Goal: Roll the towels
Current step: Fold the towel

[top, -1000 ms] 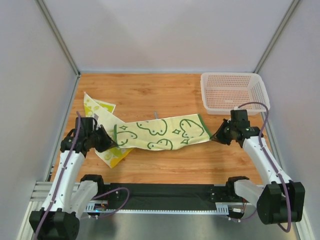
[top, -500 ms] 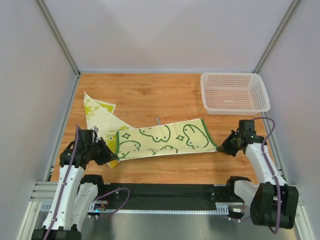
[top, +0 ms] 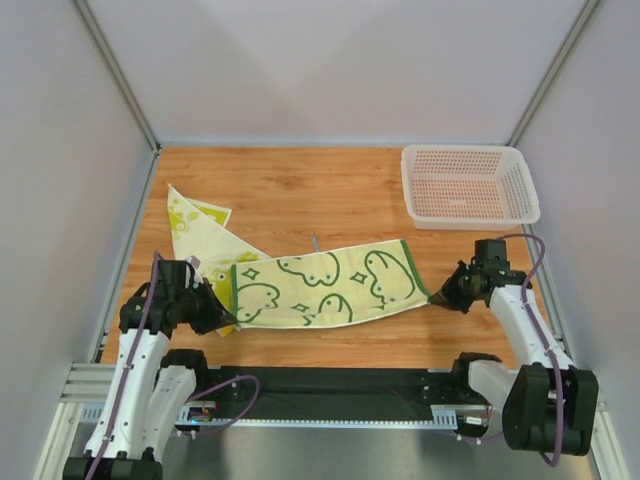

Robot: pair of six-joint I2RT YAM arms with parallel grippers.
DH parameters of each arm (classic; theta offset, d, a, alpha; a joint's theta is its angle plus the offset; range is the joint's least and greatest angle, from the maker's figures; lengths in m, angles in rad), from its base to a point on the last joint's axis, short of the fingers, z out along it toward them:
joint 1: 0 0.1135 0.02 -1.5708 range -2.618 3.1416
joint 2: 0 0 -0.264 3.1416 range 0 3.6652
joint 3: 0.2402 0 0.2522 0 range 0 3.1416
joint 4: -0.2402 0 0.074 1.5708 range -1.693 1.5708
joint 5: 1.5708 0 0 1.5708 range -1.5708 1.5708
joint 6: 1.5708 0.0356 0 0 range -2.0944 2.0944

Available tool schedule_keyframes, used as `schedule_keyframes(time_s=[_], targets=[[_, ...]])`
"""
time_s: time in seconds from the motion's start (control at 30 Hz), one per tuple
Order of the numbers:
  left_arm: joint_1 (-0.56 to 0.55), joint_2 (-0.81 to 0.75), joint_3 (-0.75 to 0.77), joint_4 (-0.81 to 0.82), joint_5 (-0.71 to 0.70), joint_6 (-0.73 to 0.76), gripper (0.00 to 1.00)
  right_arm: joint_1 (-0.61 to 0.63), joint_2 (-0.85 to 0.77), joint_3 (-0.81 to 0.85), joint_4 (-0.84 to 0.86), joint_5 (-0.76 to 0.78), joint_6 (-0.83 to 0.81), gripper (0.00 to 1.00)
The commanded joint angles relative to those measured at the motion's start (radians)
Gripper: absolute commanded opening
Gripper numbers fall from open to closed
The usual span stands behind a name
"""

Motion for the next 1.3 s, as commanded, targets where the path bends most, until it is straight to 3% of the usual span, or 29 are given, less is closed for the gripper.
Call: schedule_keyframes(time_s=[0.0, 0.17, 0.73, 1.0, 1.27], targets=[[0.007, 0.015, 0.044, 0.012, 0.088, -0.016, 0.00, 0.061, -0.004, 0.112, -0.017, 0.016, -0.017, 0.00], [0.007, 0.059, 0.090, 0.012, 0.103, -0.040, 0.01, 0.117, 0.028, 0.221, -0.039, 0.080, -0.026, 0.00], [0.016, 0.446, 0.204, 0.167, 0.031, -0.013, 0.00, 0.170, 0.442, 0.569, 0.021, 0.086, -0.002, 0.00], [0.089, 0.590, 0.204, 0.241, 0.029, 0.010, 0.00, 0.175, 0.611, 0.649, 0.047, 0.097, 0.009, 0.00], [0.122, 0.716, 0.255, 0.279, 0.062, 0.019, 0.00, 0.178, 0.666, 0.703, 0.044, 0.114, 0.013, 0.00]])
